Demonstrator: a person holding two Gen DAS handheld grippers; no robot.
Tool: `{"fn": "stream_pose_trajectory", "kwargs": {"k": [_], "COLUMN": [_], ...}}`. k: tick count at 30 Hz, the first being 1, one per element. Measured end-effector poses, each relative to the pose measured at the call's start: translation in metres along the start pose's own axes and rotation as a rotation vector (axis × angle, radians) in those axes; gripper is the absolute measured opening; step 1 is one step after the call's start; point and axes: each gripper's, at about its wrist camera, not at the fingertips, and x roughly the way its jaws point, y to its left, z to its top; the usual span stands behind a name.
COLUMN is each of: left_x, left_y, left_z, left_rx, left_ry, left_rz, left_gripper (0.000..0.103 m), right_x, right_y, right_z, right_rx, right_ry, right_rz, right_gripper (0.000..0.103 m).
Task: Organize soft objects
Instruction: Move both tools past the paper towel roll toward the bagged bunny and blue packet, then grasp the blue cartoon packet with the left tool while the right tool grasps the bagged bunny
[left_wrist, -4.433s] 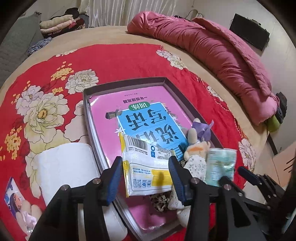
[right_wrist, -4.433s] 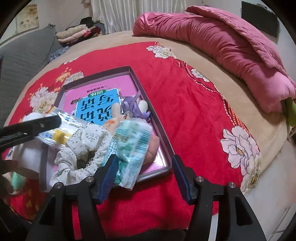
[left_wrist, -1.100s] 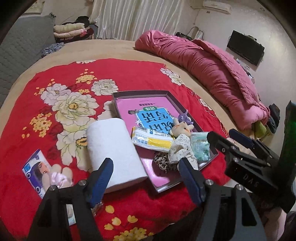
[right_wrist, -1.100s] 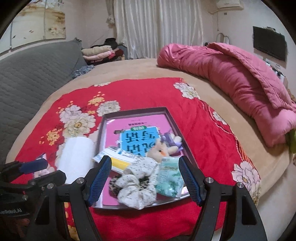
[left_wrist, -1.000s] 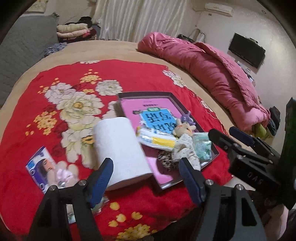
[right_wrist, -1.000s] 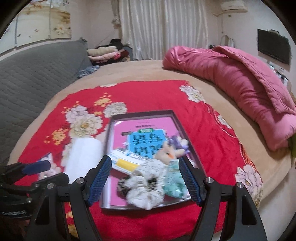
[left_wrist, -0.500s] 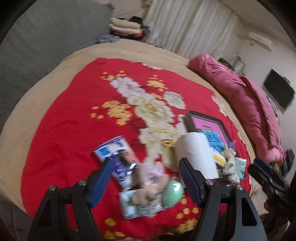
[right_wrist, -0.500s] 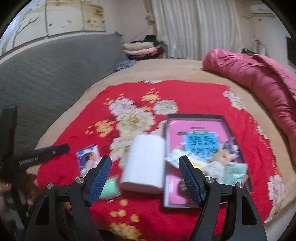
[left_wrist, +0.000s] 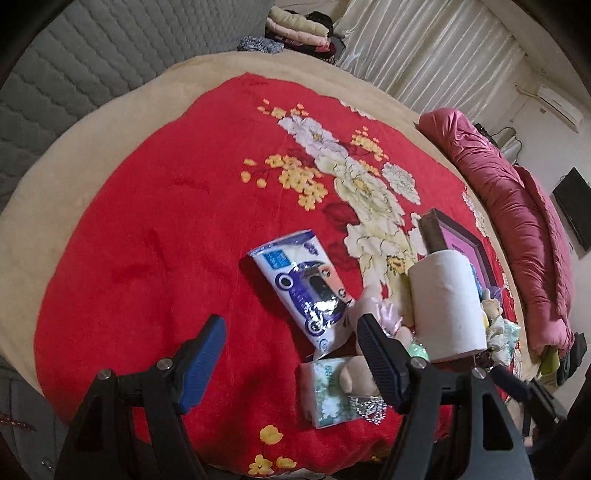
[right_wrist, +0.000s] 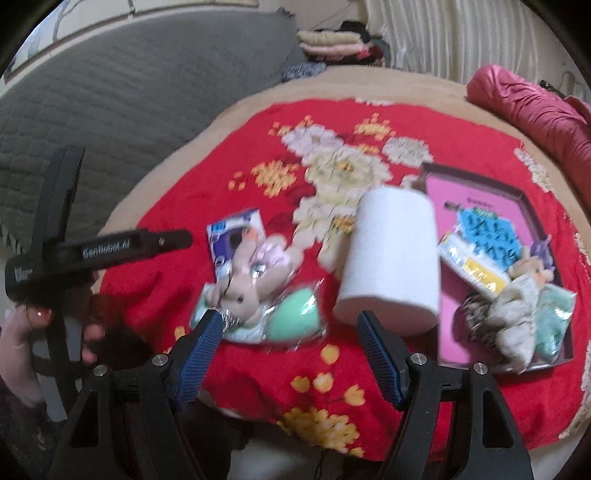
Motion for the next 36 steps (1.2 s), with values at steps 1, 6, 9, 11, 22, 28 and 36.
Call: {"fn": "stream_pose_trajectory", "kwargs": {"k": [1,6,9,11,22,28,36], "left_x": [0.002,0.013,0.024,0.032,0.064,0.081,0.094], "left_y": [0.001,0.013,0.019,0.022,0.029,0.030,0.025], "left_z": [-0.001,-0.002,0.003,0.005,0.007,0.014,0.018], "left_rx": [-0.003,-0.046,-0.081,-0.107,-0.174,-0.208,-0.203], "left_ry": [0.005,0.010,0.023,0.030,0.060,0.061,0.046], "left_rz": [0.000,-0.013,-0.036,-0.054,-0.154,-0.206,-0.255], "left_gripper": [0.073,0.073,0.073,0.073,0.073,0.072,0.071], "right_x": [0.003,0.014,0.024,0.033,0.065,0.073,0.081], "right_y": [0.002,0.020,0.028,0.030,0.042,0.040,0.046], "right_z": [-0.002,-0.002,0.001,0.002,0.010,0.014,0.016], "right_rx": [-0.007,-0.052,-0.054,-0.035,-0.064,-0.067,-0.076], "right_ry": [0.010,0.022,0.031,0.040,0.063,0.066,0.066], "right_rz": [0.002,0.025,0.044,0.051,0.009,-0.014,-0.012], "right_gripper": [0.076,0.076,0.076,0.076,0.076,0.076,0.077]}}
